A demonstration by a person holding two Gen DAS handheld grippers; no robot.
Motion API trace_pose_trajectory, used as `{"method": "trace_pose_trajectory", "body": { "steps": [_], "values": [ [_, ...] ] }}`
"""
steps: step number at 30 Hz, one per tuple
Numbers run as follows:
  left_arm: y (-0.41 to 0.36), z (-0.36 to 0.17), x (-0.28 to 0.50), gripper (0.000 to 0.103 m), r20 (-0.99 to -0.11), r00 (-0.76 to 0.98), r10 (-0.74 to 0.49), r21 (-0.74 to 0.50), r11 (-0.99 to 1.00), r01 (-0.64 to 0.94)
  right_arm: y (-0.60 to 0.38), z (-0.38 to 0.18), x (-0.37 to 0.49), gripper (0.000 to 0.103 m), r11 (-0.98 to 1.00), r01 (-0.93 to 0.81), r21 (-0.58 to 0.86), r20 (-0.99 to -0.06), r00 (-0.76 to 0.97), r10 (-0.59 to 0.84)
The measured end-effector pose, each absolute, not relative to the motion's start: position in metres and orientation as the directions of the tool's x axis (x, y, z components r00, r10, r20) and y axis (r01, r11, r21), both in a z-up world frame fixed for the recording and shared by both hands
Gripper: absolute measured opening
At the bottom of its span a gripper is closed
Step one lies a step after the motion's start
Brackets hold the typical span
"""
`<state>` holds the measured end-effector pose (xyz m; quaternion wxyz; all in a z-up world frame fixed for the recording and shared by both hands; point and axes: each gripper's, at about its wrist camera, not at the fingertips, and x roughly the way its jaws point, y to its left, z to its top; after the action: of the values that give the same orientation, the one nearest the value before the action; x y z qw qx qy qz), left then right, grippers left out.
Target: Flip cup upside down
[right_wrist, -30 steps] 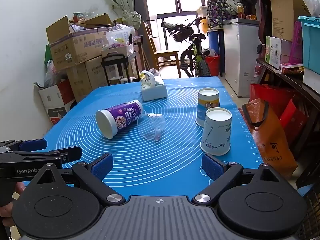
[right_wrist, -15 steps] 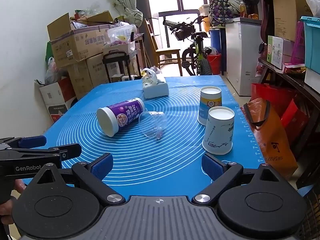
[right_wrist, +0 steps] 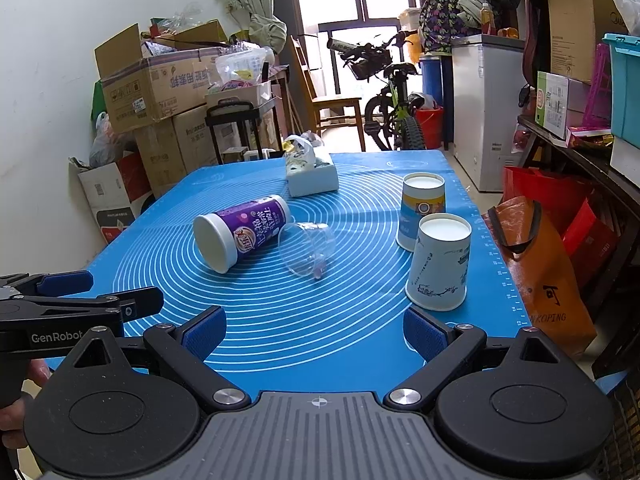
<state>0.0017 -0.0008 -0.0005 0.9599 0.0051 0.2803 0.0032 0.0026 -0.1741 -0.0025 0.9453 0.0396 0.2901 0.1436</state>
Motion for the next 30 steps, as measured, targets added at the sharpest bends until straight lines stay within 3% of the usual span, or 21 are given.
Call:
{"method": "trace_pose_trajectory", "body": {
  "steps": [30],
  "values": [
    [0.0068, -0.0054, 0.0044, 0.093, -0.551, 0.835, 0.010, 0.007, 1.000, -0.007, -0.1734, -0.0047, 0.0046, 0.095, 0.955, -0.250, 0.162, -0.542, 0.786, 0.297]
  ]
}}
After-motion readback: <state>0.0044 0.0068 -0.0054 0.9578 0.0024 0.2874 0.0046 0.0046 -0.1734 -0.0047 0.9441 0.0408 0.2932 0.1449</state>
